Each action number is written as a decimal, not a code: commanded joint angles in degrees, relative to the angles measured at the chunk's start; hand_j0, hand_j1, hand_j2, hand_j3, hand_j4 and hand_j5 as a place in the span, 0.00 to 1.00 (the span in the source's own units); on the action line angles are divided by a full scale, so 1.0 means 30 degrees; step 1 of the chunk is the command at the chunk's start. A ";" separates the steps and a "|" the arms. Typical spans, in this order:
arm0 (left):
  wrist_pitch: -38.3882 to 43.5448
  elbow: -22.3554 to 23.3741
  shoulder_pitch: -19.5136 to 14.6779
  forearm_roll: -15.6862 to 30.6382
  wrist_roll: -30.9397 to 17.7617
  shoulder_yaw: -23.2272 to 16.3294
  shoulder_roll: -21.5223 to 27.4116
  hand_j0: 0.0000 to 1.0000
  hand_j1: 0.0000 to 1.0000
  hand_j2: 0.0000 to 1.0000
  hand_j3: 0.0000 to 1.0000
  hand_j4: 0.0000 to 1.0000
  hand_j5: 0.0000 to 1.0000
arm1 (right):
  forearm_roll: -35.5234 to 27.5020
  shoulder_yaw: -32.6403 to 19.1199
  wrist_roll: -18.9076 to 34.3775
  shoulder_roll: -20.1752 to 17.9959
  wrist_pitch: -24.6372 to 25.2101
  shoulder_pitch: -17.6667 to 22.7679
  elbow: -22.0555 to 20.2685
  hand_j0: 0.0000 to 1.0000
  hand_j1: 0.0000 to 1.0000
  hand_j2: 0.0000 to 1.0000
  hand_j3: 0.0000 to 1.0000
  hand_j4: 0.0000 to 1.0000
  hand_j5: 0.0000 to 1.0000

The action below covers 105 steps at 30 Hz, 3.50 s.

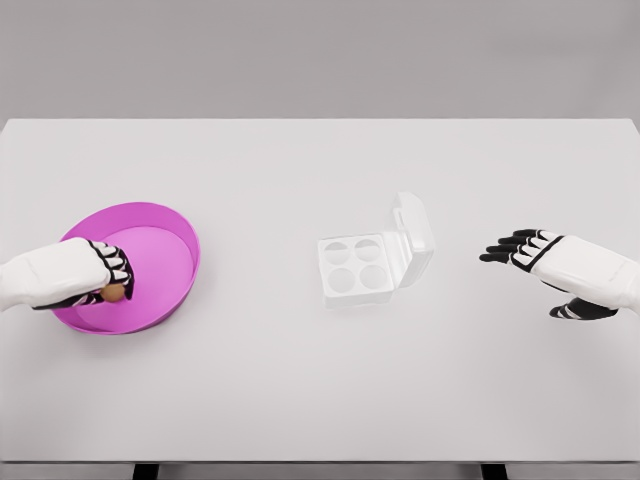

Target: Pack egg into the box and close the box lid

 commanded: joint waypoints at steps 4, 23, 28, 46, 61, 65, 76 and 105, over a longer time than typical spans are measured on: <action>0.0010 -0.0069 0.0000 0.0220 0.0011 0.0187 0.0028 0.44 0.44 0.44 0.44 0.44 0.44 | -0.0118 -0.0001 -0.0009 -0.0058 0.0054 0.0000 -0.0006 1.00 1.00 1.00 1.00 1.00 1.00; 0.0010 -0.0537 -0.0498 0.0425 0.0011 0.0598 -0.0851 0.43 0.43 0.43 0.43 0.43 0.43 | -0.0059 0.0761 -0.0009 0.0029 0.0054 -0.0498 0.0140 1.00 1.00 1.00 1.00 1.00 1.00; 0.0010 -0.0918 -0.0645 0.0454 0.0011 0.0627 -0.1231 0.42 0.42 0.42 0.42 0.42 0.42 | 0.0351 0.1668 -0.0009 0.0234 0.0054 -0.1932 0.1487 1.00 1.00 1.00 1.00 1.00 1.00; 0.0010 -0.1768 -0.1084 0.0454 -0.0019 0.0979 -0.2931 0.42 0.42 0.42 0.42 0.42 0.42 | 0.0468 0.2929 -0.0009 0.0264 0.0054 -0.2783 0.1664 1.00 1.00 1.00 1.00 1.00 1.00; 0.0010 -0.2061 -0.1523 0.0278 -0.0136 0.0979 -0.4923 0.40 0.40 0.40 0.40 0.40 0.40 | 0.0468 0.2900 -0.0009 0.0059 0.0054 -0.2666 0.1371 1.00 1.00 1.00 1.00 1.00 1.00; 0.0010 -0.2061 -0.1611 0.0220 -0.0165 0.0979 -0.5450 0.40 0.40 0.40 0.40 0.40 0.40 | 0.0468 0.2900 -0.0009 0.0059 0.0054 -0.2637 0.1341 1.00 1.00 1.00 1.00 1.00 1.00; 0.0010 -0.2266 -0.1787 0.0103 -0.0195 0.0861 -0.6681 0.40 0.40 0.40 0.40 0.40 0.40 | 0.0468 0.2900 -0.0009 0.0029 0.0054 -0.2607 0.1253 1.00 1.00 1.00 1.00 1.00 1.00; 0.0010 -0.2237 -0.1846 -0.1420 -0.0224 0.0627 -0.9523 0.40 0.40 0.40 0.40 0.40 0.40 | 0.0468 0.2900 -0.0009 0.0029 0.0054 -0.2549 0.1107 1.00 1.00 1.00 1.00 1.00 1.00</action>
